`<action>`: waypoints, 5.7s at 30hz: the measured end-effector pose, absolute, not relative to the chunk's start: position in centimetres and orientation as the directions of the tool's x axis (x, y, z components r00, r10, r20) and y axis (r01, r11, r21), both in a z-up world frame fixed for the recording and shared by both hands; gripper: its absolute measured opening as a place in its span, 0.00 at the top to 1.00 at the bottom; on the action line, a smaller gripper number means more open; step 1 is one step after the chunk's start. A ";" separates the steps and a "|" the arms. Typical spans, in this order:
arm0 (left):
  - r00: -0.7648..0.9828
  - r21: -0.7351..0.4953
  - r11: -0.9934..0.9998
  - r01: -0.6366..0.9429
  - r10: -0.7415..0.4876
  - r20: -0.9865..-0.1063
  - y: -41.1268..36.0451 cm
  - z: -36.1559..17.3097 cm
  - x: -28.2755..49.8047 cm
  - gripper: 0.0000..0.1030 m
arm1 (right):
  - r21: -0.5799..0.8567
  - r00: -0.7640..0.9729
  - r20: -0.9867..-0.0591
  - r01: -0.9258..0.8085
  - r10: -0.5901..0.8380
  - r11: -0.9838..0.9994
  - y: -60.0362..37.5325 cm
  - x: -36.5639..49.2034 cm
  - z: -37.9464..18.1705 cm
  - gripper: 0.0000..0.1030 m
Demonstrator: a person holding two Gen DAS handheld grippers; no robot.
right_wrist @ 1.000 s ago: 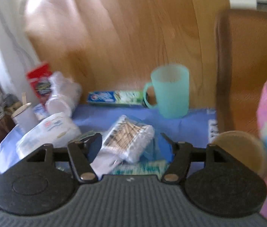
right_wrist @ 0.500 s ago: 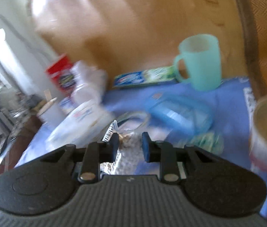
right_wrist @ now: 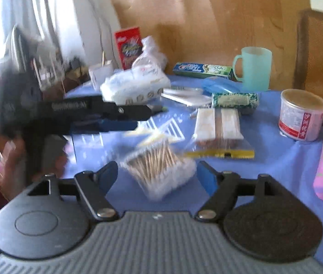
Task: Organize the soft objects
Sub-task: 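Carry the cotton swab bag into the tin and open the right gripper, then grasp the blue plastic case beside the mint mug with the right gripper, then lower the blue case into the tin and open the right gripper, then grasp the green correction tape with the right gripper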
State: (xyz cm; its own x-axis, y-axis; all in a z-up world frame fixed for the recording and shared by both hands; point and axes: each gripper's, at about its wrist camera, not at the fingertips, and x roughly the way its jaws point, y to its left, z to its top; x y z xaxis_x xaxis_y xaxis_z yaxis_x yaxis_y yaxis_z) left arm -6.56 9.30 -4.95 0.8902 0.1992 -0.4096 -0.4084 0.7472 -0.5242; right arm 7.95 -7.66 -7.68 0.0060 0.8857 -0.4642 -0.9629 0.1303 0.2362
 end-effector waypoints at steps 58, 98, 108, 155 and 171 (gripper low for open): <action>0.795 -0.304 0.752 -0.585 0.458 -0.398 11.5 -4.7 -3.5 0.44 | 0.084 0.144 -0.664 -0.961 0.734 0.264 10.6 21.8 -2.6 0.27; 0.825 -0.479 0.718 -0.504 0.237 -0.513 7.2 -4.5 -6.2 0.41 | 0.145 0.082 -0.539 -0.972 0.838 0.187 -8.4 5.3 -9.9 0.34; 0.819 -0.510 0.735 -0.447 0.108 -0.563 3.3 -4.7 -3.8 0.40 | 0.154 0.088 -0.468 -0.972 0.880 0.179 -9.5 5.4 -10.7 0.46; 0.714 -0.332 0.635 -0.697 0.576 -0.398 10.8 -4.0 -11.1 0.31 | 0.093 0.197 -0.324 -0.967 0.925 0.238 -2.1 10.1 -4.5 0.45; 0.761 -0.618 0.495 -0.611 0.584 -0.285 13.6 -5.6 -16.1 0.29 | 0.077 -0.120 -0.628 -0.993 0.769 -0.091 14.3 8.8 -7.0 0.33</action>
